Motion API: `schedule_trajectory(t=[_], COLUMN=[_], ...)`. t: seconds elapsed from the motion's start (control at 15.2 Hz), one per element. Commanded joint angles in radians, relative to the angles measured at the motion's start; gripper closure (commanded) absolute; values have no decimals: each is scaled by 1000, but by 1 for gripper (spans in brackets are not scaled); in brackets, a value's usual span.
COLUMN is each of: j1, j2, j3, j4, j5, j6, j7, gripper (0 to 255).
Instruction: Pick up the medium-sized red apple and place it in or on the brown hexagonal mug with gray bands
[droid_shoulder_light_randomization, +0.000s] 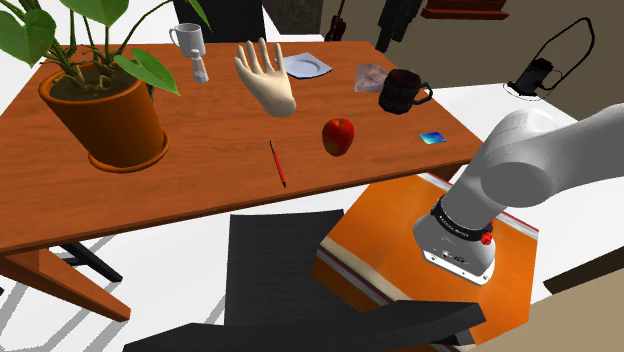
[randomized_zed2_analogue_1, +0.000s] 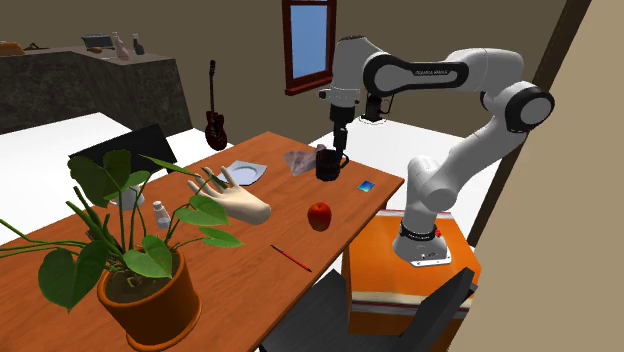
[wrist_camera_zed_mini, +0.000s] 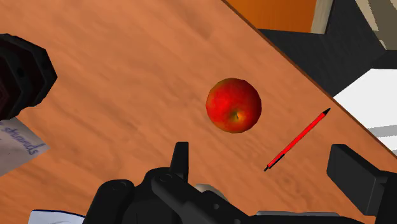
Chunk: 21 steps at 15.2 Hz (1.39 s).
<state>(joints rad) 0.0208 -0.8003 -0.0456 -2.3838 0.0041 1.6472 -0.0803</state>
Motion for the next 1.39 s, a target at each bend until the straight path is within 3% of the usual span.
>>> schedule_trajectory(t=[0.0, 0.79, 1.32], j1=[0, 19, 25], j2=[0, 284, 334], j3=[0, 12, 16], j4=[0, -162, -237], j5=[0, 68, 78], j6=[0, 368, 490], j7=[0, 51, 47], gripper=[0, 0, 0])
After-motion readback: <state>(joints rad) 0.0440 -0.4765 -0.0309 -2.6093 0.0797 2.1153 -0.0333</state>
